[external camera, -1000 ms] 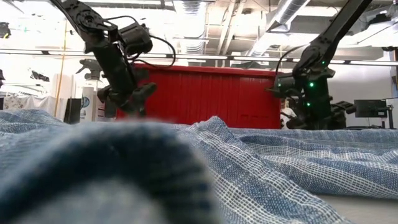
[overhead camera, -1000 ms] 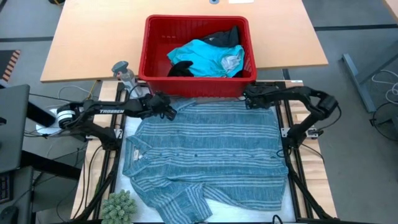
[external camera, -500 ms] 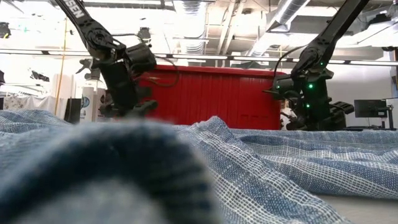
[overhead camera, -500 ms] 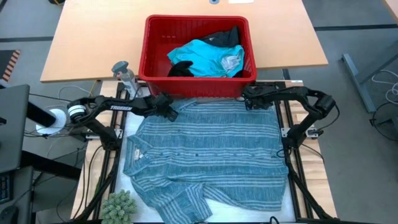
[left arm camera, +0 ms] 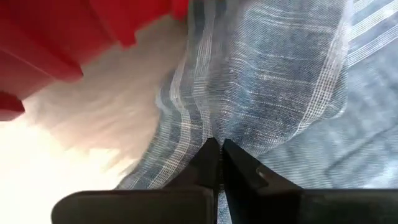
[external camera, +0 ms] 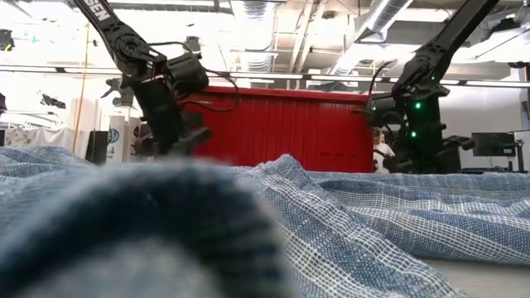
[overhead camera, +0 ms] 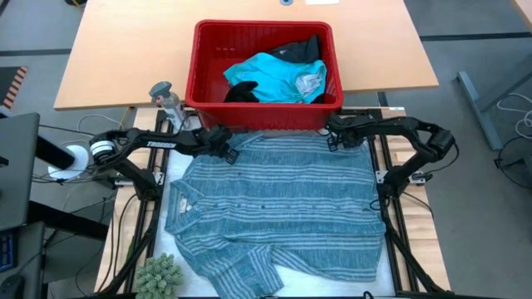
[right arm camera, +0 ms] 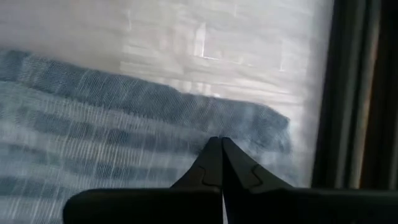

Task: Fold Laundry from Bin
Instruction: Fold the patterned blue shirt

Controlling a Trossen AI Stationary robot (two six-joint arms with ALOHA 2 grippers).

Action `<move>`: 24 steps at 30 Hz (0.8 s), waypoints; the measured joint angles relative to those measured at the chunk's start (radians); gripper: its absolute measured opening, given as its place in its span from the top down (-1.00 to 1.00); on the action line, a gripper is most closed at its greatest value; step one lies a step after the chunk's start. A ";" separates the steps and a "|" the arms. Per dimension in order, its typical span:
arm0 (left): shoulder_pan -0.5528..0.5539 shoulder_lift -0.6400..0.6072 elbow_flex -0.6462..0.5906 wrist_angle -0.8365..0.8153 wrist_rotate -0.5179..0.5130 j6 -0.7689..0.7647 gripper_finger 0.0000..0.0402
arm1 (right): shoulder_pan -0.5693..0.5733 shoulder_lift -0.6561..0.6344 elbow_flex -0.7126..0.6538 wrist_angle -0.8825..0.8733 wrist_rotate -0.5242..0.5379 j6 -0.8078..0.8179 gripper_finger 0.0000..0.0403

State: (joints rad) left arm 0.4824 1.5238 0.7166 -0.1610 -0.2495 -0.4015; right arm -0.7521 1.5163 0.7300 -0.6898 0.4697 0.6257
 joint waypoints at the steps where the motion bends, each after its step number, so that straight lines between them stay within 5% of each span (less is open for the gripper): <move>1: -0.006 -0.012 0.000 -0.001 -0.004 0.000 1.00 | 0.004 -0.016 0.000 -0.010 0.002 0.001 0.92; 13: -0.061 -0.091 0.000 -0.010 -0.080 0.001 1.00 | 0.073 -0.190 0.002 0.002 0.045 -0.086 0.88; 17: -0.056 -0.084 0.000 -0.011 -0.088 0.004 1.00 | 0.028 -0.164 0.003 0.078 0.037 -0.183 0.47; 24: -0.056 -0.084 0.000 -0.013 -0.079 0.005 1.00 | -0.057 -0.052 0.004 0.111 0.026 -0.078 -0.26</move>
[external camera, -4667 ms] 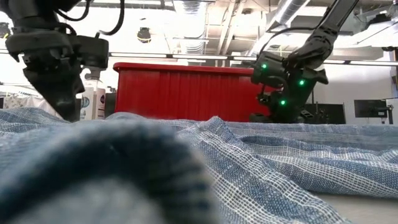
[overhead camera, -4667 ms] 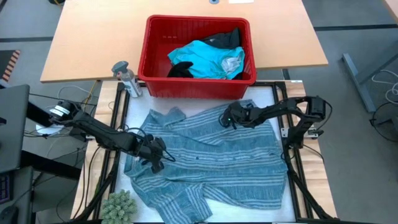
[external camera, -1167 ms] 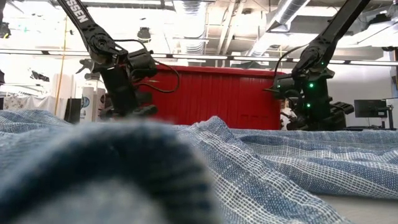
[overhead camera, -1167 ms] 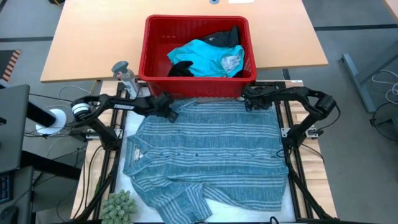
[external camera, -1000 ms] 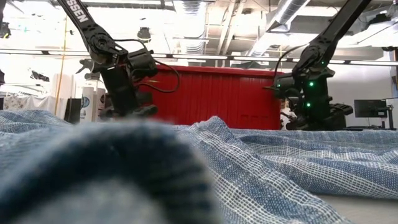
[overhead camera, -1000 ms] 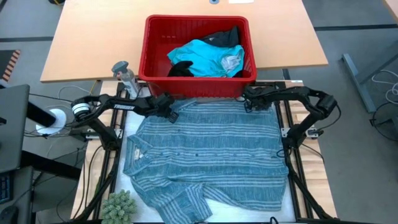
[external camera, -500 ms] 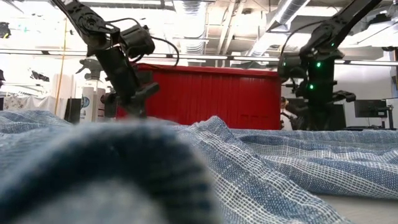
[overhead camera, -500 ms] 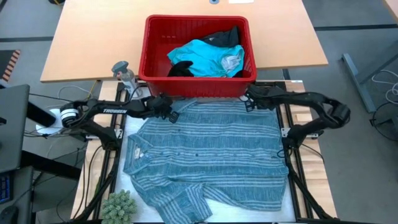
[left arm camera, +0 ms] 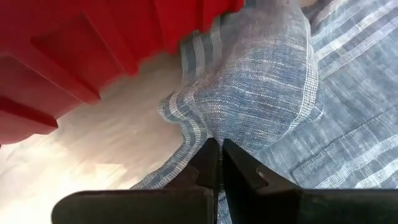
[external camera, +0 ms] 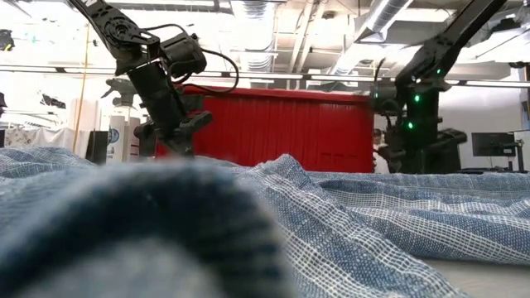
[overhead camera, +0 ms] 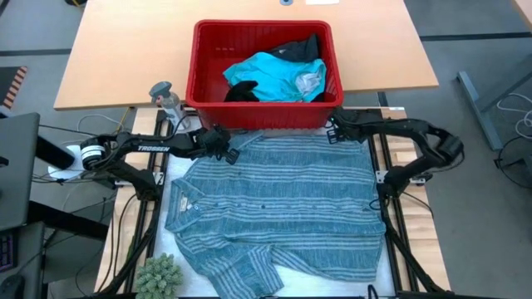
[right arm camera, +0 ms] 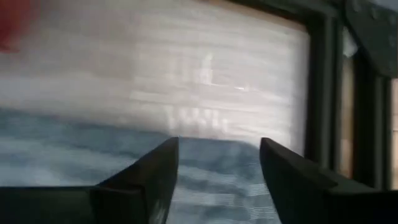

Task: Fold Laundry from Bin
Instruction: Fold the patterned blue shirt

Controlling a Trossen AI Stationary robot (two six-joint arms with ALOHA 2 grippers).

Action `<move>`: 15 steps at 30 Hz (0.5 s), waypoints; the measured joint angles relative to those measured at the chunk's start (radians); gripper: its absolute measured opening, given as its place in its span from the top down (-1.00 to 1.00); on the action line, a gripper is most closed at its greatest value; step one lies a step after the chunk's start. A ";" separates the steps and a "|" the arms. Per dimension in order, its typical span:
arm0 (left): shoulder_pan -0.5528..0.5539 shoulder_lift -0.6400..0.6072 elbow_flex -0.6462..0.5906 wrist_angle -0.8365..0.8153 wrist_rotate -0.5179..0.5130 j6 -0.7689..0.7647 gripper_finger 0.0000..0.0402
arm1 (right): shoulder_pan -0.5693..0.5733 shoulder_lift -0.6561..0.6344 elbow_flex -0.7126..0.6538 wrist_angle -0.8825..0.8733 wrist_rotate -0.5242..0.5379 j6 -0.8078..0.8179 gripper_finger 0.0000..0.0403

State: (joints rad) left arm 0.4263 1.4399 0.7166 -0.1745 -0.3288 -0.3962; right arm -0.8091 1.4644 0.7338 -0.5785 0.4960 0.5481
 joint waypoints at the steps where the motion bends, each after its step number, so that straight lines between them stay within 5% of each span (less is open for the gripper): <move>1: 0.000 0.000 0.000 -0.002 0.000 0.000 1.00 | -0.006 0.018 0.000 -0.001 -0.001 0.003 -0.30; 9: -0.001 0.000 0.000 -0.001 0.003 0.009 1.00 | -0.020 0.114 0.011 -0.005 -0.055 0.055 -0.34; 15: -0.001 0.000 0.000 -0.002 0.010 0.008 1.00 | -0.014 0.117 0.012 -0.055 -0.109 0.107 -0.09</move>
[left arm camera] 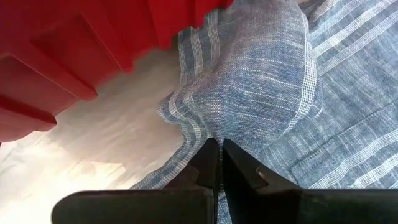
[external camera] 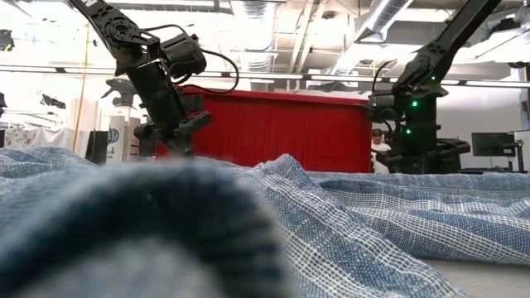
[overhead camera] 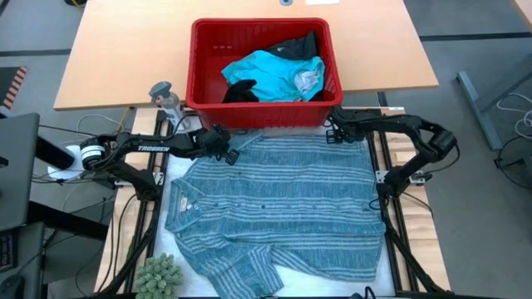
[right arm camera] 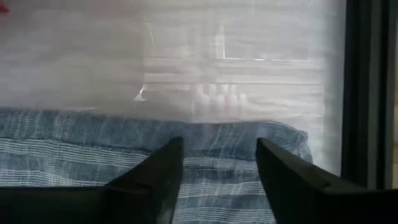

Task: Fold Laundry from Bin
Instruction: Fold the patterned blue shirt

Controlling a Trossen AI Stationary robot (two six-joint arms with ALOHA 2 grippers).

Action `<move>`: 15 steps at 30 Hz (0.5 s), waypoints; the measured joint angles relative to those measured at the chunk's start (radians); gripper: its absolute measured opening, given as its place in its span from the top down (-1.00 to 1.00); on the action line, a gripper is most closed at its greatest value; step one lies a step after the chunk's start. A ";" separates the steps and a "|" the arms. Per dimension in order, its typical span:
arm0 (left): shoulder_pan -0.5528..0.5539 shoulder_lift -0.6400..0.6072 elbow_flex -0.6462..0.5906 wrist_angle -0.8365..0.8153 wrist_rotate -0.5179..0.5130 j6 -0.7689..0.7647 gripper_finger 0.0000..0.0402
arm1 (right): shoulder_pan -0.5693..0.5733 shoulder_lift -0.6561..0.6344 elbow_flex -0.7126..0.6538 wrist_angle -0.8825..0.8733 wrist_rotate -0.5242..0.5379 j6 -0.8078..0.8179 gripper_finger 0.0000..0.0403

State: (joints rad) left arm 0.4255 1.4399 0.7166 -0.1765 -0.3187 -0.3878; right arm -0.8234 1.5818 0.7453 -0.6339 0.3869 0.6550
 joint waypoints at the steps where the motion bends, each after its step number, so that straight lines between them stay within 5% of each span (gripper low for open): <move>1: 0.000 0.000 0.000 0.000 0.000 0.000 1.00 | 0.001 0.000 0.000 -0.002 0.000 0.000 -0.02; 11: -0.007 0.000 0.000 -0.002 -0.001 0.000 1.00 | 0.005 -0.011 -0.003 -0.007 -0.023 -0.039 0.91; 15: -0.016 0.000 0.000 -0.024 0.000 0.002 1.00 | 0.023 -0.088 -0.016 -0.114 0.029 -0.088 0.77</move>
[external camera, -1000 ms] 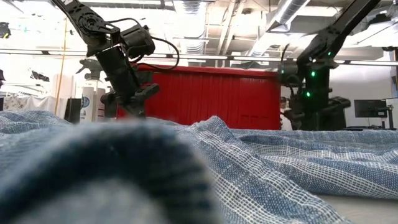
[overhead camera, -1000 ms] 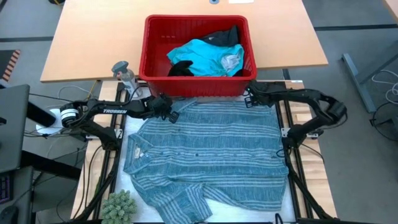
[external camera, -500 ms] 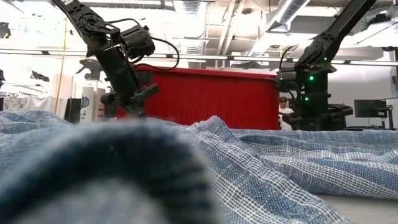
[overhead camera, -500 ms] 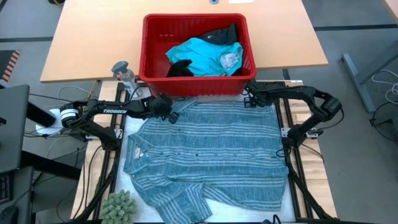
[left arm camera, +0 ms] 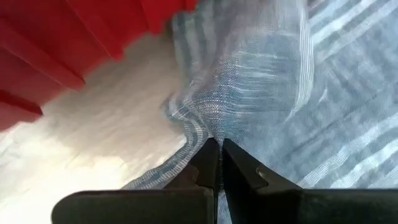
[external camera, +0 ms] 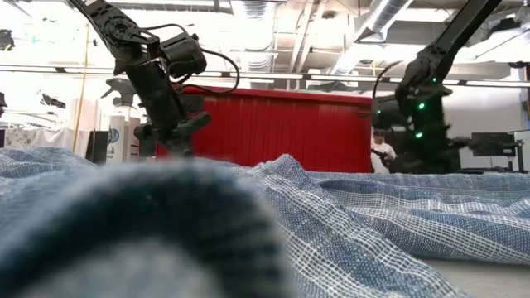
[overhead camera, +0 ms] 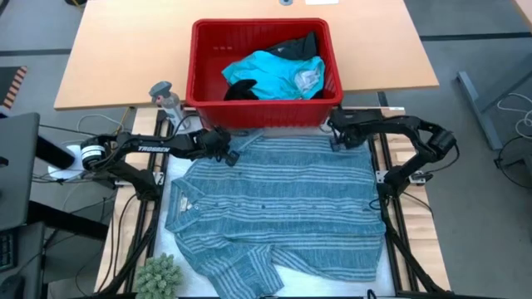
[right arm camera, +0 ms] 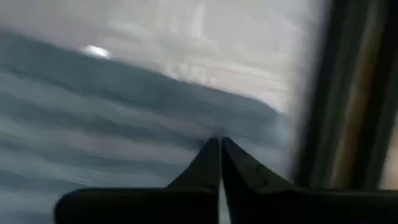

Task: Fold Laundry from Bin
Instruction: Fold the patterned blue shirt

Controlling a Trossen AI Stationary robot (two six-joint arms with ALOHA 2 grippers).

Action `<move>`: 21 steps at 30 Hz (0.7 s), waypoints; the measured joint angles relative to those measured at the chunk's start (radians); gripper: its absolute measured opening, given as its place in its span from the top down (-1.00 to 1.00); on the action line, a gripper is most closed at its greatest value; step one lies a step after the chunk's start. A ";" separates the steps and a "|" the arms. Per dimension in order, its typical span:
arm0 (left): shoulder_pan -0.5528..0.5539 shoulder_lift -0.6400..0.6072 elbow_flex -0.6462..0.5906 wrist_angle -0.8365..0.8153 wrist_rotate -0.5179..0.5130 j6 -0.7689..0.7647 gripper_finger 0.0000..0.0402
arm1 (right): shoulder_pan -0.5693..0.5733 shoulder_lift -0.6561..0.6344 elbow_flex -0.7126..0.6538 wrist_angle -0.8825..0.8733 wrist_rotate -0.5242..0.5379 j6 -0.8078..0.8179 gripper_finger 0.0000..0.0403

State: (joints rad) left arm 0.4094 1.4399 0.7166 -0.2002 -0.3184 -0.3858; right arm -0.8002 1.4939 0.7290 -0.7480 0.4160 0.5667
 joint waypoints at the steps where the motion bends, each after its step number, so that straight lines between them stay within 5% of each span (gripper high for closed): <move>1: -0.004 0.000 0.000 -0.003 0.000 0.000 1.00 | 0.008 -0.034 0.003 -0.030 0.021 -0.002 0.66; 5: -0.010 0.000 0.000 -0.005 -0.002 0.008 1.00 | 0.009 -0.118 0.005 -0.123 0.133 0.012 0.24; 10: -0.010 0.000 0.000 -0.008 -0.001 0.008 1.00 | -0.019 -0.137 0.010 -0.073 0.136 0.025 -0.15; 21: -0.011 0.000 0.000 -0.020 -0.002 0.009 1.00 | -0.038 0.024 0.010 -0.043 0.162 0.141 -0.26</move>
State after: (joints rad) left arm 0.3988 1.4399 0.7166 -0.2198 -0.3205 -0.3766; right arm -0.8384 1.5176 0.7387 -0.7913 0.5778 0.7080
